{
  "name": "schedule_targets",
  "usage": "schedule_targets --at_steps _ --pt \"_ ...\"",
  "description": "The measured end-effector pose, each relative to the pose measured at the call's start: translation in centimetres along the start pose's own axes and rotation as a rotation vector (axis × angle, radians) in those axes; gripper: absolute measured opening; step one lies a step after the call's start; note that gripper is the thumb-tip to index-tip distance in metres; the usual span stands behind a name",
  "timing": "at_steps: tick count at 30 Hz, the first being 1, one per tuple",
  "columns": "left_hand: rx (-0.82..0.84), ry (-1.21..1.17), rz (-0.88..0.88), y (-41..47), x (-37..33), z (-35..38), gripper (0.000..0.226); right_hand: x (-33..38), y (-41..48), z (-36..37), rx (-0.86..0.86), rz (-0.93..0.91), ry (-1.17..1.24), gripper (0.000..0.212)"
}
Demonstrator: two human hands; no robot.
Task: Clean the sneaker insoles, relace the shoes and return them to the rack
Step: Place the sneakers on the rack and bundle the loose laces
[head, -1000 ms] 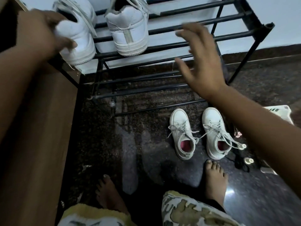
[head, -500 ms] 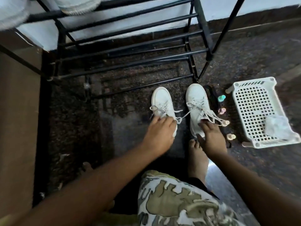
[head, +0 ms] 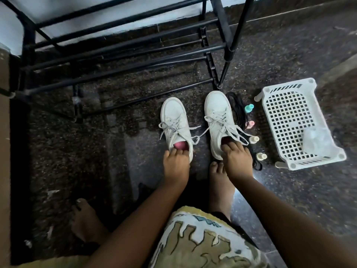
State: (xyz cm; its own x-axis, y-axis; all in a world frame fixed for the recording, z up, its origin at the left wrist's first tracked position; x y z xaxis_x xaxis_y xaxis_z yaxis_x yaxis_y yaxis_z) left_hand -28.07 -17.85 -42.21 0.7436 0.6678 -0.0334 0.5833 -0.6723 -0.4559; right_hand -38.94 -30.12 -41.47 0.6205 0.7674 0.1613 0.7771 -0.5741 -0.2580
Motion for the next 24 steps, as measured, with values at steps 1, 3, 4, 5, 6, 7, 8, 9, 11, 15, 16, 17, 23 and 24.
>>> schedule_targets --at_steps 1,3,4,5,6,7,8,9,11,15,16,17,23,24 --pt "0.0 0.005 0.003 0.2 0.0 0.4 0.033 -0.4 0.2 0.3 0.015 0.0 0.017 0.017" --pt "-0.017 0.002 0.017 0.5 -0.1 0.0 0.028 -1.0 0.6 0.9 0.076 -0.009 0.056 0.031" --pt "-0.021 -0.003 0.013 0.5 0.1 -0.3 0.023 -1.1 0.5 0.7 0.087 -0.016 0.074 0.034" --pt "-0.003 -0.024 0.005 0.3 0.4 -0.5 0.016 -1.2 0.5 0.5 0.071 -0.034 0.086 0.033" --pt "0.039 -0.069 -0.007 0.1 0.6 -0.6 0.014 -1.1 0.3 0.1 0.059 -0.049 0.095 0.031" --pt "0.058 -0.075 -0.006 0.0 0.8 -0.6 0.018 -1.0 0.1 -0.3 0.05 -0.06 0.105 0.031" --pt "0.036 -0.081 0.015 -0.2 0.9 -1.2 0.022 -0.8 -0.2 -0.8 0.052 -0.064 0.113 0.032" --pt "0.021 -0.077 0.024 -0.4 1.1 -2.0 0.023 -0.6 -0.5 -1.3 0.049 -0.071 0.116 0.033" --pt "-0.003 -0.064 0.035 -1.2 1.6 -4.2 0.022 0.2 -1.5 -2.6 0.018 -0.096 0.121 0.031" --pt "-0.057 -0.058 0.095 -4.7 2.3 -9.2 0.02 1.6 -4.6 -7.1 -0.146 -0.155 0.173 0.022" --pt "-0.083 -0.079 0.141 -6.0 2.4 -10.7 0.026 2.0 -5.5 -8.7 -0.198 -0.177 0.191 0.018" --pt "-0.12 -0.097 0.189 -7.2 2.5 -12.1 0.034 2.4 -6.5 -10.2 -0.248 -0.203 0.214 0.014" --pt "-0.465 -0.199 0.323 -15.4 3.1 -22.2 0.007 3.6 -11.6 -20.0 -0.478 -0.316 0.333 0.019" --pt "-0.515 -0.197 0.329 -16.6 3.1 -23.6 0.01 3.8 -12.4 -21.3 -0.507 -0.329 0.339 0.025"
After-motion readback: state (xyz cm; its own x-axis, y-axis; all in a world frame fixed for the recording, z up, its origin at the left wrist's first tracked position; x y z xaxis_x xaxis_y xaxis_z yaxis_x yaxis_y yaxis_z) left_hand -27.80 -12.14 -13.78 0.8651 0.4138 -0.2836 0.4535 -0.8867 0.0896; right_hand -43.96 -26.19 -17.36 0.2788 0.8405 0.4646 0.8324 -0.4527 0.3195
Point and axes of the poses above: each hand's wrist, its own y-axis towards the middle knuckle, its own z-axis out of the palm, x = y × z, the point moved 8 cm from there along y, towards the middle knuckle, and after that the axes turned 7 degrees about x, right-handed, at the moved point
